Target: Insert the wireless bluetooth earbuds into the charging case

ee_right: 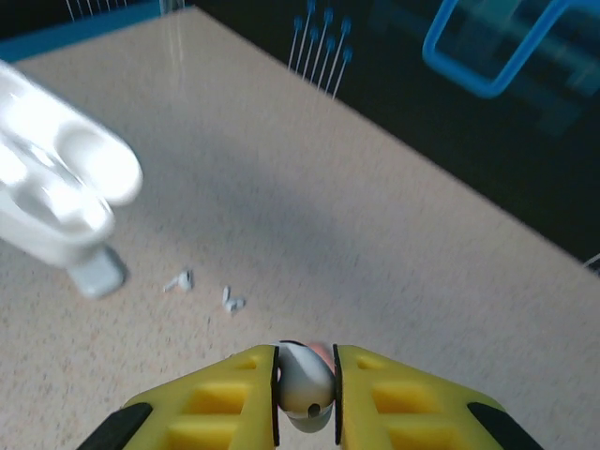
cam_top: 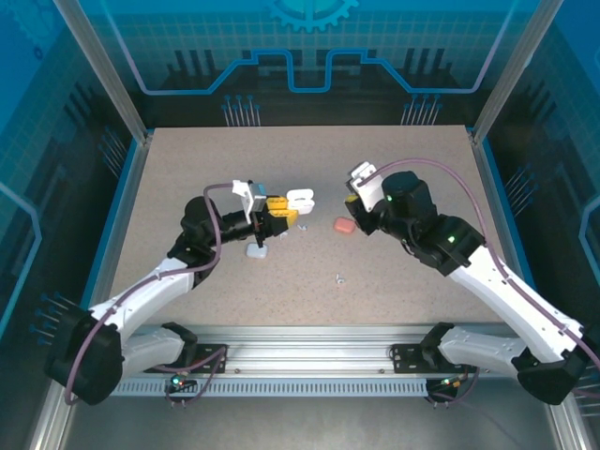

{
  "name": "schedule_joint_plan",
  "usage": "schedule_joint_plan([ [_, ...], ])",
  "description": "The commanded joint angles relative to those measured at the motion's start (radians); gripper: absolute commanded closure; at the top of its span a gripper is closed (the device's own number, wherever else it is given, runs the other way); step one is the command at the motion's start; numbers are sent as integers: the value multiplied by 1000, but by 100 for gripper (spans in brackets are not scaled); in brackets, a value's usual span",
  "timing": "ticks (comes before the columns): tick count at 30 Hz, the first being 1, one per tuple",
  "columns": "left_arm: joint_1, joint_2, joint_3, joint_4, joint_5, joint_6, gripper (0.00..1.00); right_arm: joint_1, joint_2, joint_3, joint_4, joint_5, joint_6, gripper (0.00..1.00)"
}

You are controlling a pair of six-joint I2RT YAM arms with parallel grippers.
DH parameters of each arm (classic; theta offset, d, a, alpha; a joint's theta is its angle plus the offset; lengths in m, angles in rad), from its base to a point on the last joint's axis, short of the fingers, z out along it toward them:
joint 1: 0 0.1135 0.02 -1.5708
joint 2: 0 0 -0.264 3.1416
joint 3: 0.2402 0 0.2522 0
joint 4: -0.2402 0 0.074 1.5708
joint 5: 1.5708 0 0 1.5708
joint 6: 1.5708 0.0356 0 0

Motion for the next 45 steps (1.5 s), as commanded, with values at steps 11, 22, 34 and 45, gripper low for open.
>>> schedule_joint_plan([
  [11, -40, 94, 59, 162, 6, -89, 99, 199, 82, 127, 148, 121, -267, 80],
  [22, -41, 74, 45, 155, 9, -65, 99, 255, 213, 194, 118, 170, -336, 80],
  [34, -42, 51, 37, 127, 6, -36, 99, 259, 237, 187, 71, 162, -327, 80],
  [45, -41, 48, 35, 125, 4, -33, 99, 263, 258, 194, 52, 116, -306, 80],
])
